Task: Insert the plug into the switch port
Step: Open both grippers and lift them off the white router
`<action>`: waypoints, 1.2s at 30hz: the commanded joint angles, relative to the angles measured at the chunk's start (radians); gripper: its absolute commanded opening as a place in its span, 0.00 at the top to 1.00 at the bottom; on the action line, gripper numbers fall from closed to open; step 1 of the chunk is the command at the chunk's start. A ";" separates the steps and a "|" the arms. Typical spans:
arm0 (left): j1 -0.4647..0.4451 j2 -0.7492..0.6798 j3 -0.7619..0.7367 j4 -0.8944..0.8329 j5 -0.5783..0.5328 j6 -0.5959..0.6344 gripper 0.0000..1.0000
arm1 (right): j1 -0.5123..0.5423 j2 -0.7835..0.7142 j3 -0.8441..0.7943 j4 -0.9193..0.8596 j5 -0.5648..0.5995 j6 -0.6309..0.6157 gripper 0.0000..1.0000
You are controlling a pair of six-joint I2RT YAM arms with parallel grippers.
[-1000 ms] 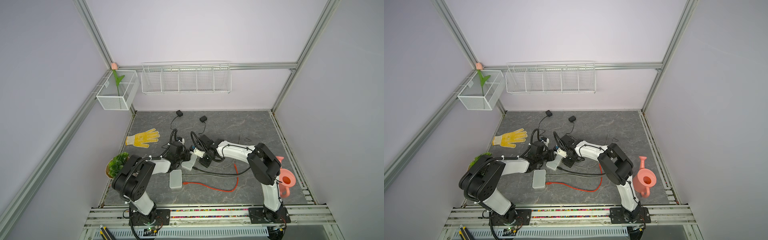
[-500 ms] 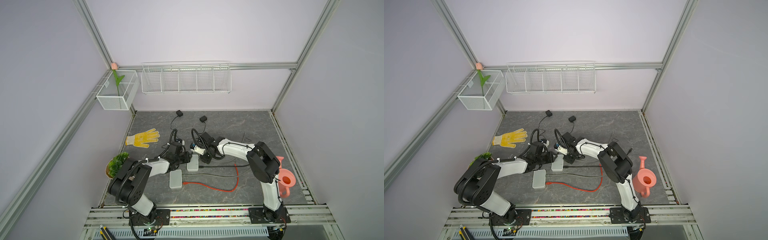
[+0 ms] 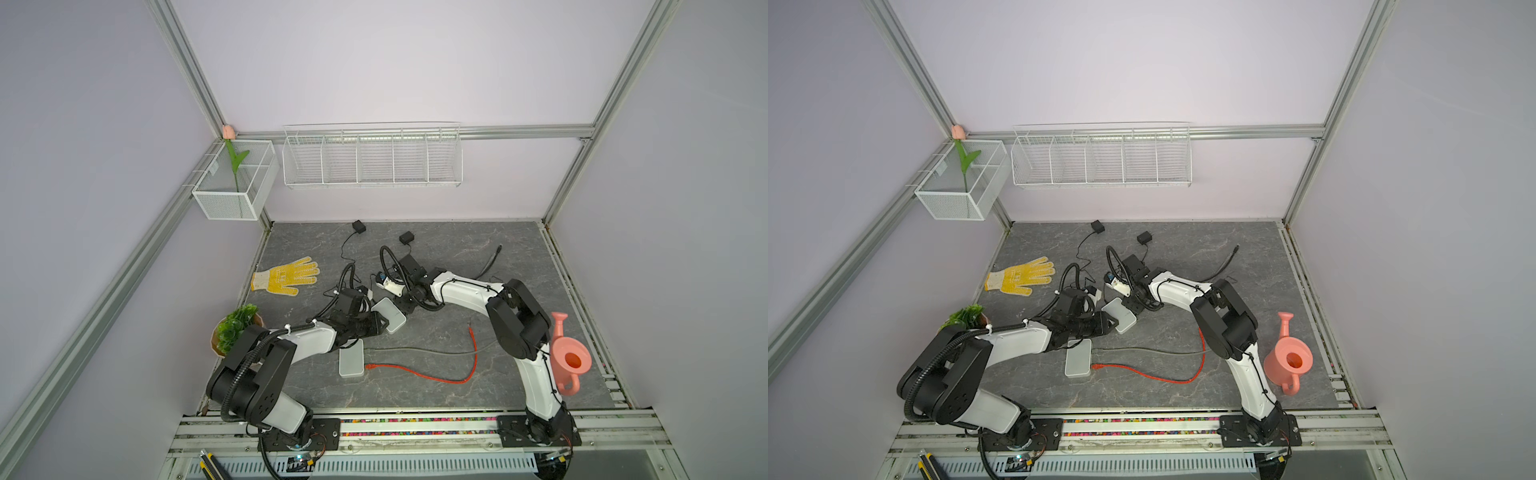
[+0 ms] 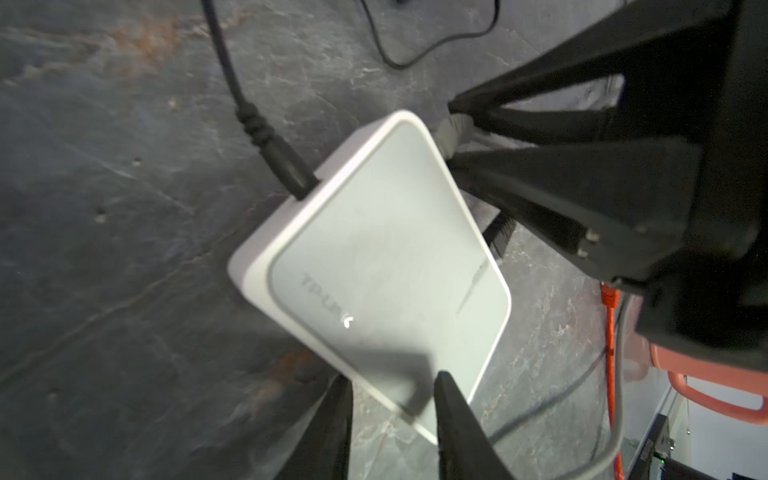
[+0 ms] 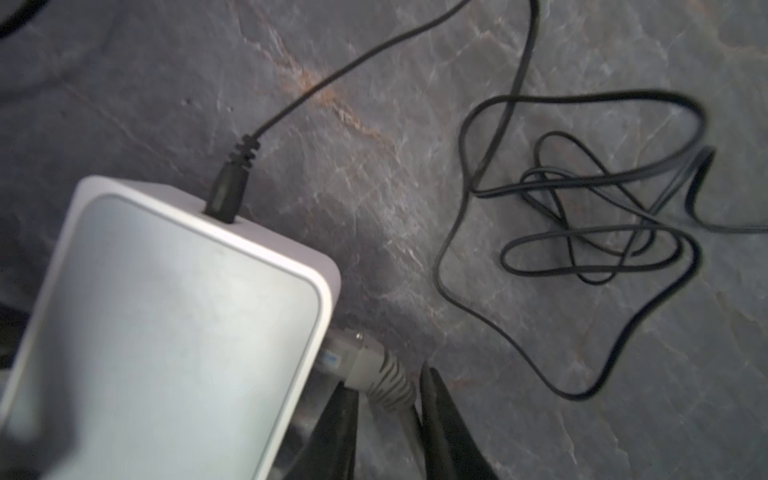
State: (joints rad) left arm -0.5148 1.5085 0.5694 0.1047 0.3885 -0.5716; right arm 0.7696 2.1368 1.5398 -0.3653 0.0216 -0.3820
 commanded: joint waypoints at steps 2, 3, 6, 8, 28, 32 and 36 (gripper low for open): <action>0.020 -0.052 0.054 0.005 0.084 0.038 0.67 | 0.032 -0.080 -0.036 0.106 -0.071 0.009 0.68; 0.028 -0.061 0.059 -0.006 0.083 0.043 0.67 | 0.031 -0.087 -0.041 0.105 -0.069 0.009 0.68; 0.044 -0.089 0.069 -0.037 0.077 0.059 0.66 | 0.029 -0.105 -0.050 0.097 -0.064 0.013 0.63; 0.054 -0.107 0.069 -0.059 0.072 0.068 0.66 | 0.027 -0.116 -0.054 0.091 -0.056 0.014 0.61; 0.107 -0.291 0.067 -0.193 -0.092 0.101 0.58 | -0.008 -0.300 -0.154 0.098 -0.029 0.061 0.55; 0.108 -0.358 0.088 -0.241 -0.216 0.107 0.57 | -0.027 -0.343 -0.162 0.094 -0.025 0.084 0.54; 0.108 -0.432 0.075 -0.226 -0.291 0.120 0.55 | -0.046 -0.382 -0.175 0.092 -0.015 0.106 0.52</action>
State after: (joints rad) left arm -0.4122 1.1213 0.6159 -0.1066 0.1978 -0.4759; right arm 0.7364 1.7966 1.3903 -0.2859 0.0040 -0.3088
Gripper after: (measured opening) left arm 0.450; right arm 0.476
